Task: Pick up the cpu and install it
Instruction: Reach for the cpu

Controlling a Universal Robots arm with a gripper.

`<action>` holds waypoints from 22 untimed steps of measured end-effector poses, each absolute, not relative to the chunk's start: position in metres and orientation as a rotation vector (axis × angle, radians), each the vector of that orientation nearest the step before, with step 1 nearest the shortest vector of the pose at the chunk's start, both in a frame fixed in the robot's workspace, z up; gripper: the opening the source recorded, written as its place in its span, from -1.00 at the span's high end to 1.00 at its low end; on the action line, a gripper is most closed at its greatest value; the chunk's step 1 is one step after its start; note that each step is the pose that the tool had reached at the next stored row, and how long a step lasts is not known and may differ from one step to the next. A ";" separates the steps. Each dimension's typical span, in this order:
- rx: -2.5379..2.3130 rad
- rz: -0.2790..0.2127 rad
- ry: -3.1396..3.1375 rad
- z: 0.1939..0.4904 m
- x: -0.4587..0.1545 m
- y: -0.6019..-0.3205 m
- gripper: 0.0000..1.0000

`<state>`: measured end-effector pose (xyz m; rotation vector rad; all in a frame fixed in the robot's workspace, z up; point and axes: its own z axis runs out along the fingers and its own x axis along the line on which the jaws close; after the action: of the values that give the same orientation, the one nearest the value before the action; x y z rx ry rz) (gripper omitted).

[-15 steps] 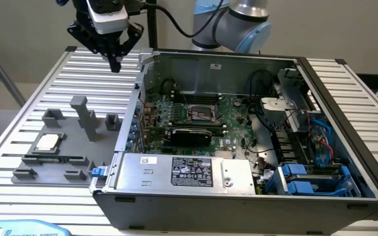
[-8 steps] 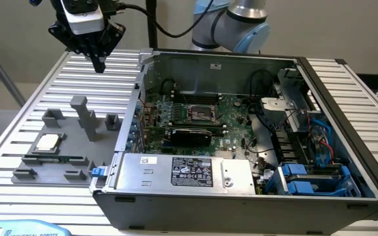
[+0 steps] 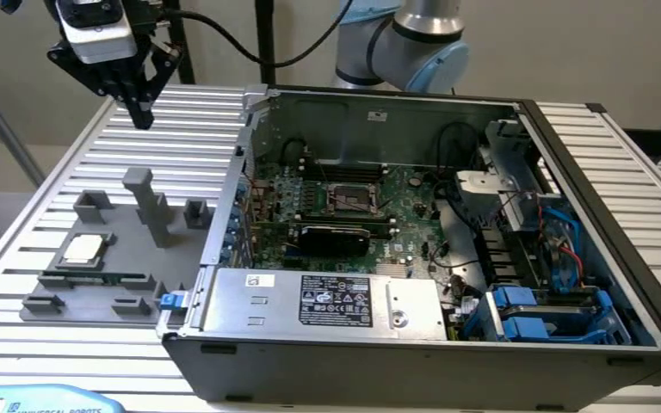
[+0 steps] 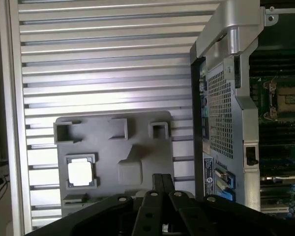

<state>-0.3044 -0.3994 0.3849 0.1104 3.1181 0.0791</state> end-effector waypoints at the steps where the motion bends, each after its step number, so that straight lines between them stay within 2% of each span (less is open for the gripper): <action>1: 0.110 0.079 3.118 0.384 -0.309 -0.399 0.79; 22: 0.111 0.079 3.121 0.364 -0.405 -0.399 0.79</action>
<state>-0.4046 -0.3994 0.3636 0.1108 3.1215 0.0790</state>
